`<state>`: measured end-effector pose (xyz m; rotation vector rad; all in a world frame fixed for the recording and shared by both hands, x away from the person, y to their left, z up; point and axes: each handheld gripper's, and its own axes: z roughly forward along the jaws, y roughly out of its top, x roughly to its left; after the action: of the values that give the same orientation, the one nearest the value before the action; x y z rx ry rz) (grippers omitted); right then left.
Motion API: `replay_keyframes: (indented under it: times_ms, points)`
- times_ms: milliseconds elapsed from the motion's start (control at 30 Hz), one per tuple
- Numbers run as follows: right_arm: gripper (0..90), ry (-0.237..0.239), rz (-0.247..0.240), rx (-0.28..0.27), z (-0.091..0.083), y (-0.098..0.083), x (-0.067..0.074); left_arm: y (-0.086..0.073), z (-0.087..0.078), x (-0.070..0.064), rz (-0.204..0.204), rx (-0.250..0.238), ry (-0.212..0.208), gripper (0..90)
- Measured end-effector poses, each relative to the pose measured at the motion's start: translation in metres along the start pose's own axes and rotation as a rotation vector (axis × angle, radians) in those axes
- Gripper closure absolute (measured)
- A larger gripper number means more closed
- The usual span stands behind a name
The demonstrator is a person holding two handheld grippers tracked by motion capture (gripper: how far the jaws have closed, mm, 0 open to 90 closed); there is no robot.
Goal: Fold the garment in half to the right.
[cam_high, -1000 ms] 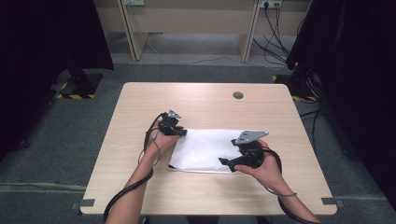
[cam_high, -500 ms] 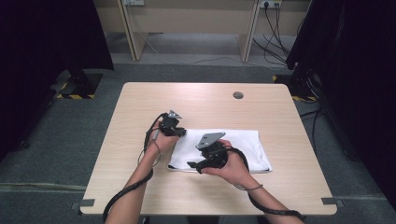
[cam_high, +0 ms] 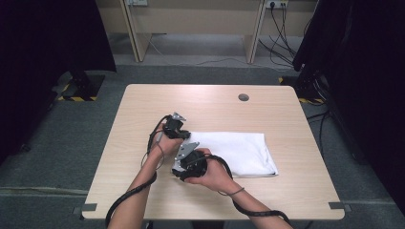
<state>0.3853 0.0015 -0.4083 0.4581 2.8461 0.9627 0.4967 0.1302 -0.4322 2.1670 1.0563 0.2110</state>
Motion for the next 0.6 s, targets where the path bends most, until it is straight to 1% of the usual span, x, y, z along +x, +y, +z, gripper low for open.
replay_keyframes:
  times_ms: [67, 133, 167, 267, 300, 367, 433, 467, 500, 533, 600]
  points:
    - [46.1, -0.006, -0.003, 0.013, 0.0034, -0.0005, 0.001, 0.0002, 0.0001, -0.0004, 0.002, 0.0, 0.002, 81.9]
    - [49.6, -0.013, -0.009, 0.025, 0.007, -0.0017, 0.0015, 0.0, 0.0001, -0.0004, 0.002, 0.0, 0.002, 82.0]
    - [52.0, -0.018, -0.011, 0.021, 0.0086, -0.0028, 0.0021, -0.0001, 0.0001, -0.0005, 0.001, -0.001, 0.003, 82.0]
    - [63.8, -0.012, 0.003, -0.004, 0.0095, -0.0048, 0.0027, 0.0, 0.0, -0.0012, 0.006, 0.001, 0.007, 82.2]
    - [66.2, -0.009, 0.004, -0.01, 0.0097, -0.0053, 0.0031, 0.0003, 0.0, -0.0016, 0.01, 0.003, 0.009, 82.4]
    - [72.3, -0.022, 0.008, -0.021, 0.0104, -0.0058, 0.006, 0.0009, 0.0001, -0.0031, 0.019, 0.004, 0.013, 83.0]
    - [76.8, -0.031, 0.006, -0.02, 0.0107, -0.005, 0.0076, 0.0012, 0.0003, -0.0045, 0.021, 0.005, 0.016, 83.2]
    - [78.7, -0.04, 0.013, -0.018, 0.0111, -0.0045, 0.0079, 0.0013, 0.0003, -0.0047, 0.023, 0.006, 0.015, 83.4]
    - [79.7, -0.042, 0.023, -0.017, 0.0112, -0.0044, 0.0079, 0.0019, 0.0007, -0.0036, 0.042, -0.002, 0.013, 83.4]
    - [80.3, -0.044, 0.034, -0.019, 0.0114, -0.0044, 0.0077, 0.0014, 0.0002, -0.0048, 0.022, 0.007, 0.014, 83.5]
    - [81.1, -0.044, 0.047, -0.022, 0.011, -0.0044, 0.0073, 0.0018, 0.0002, -0.0048, 0.026, 0.008, 0.012, 83.7]
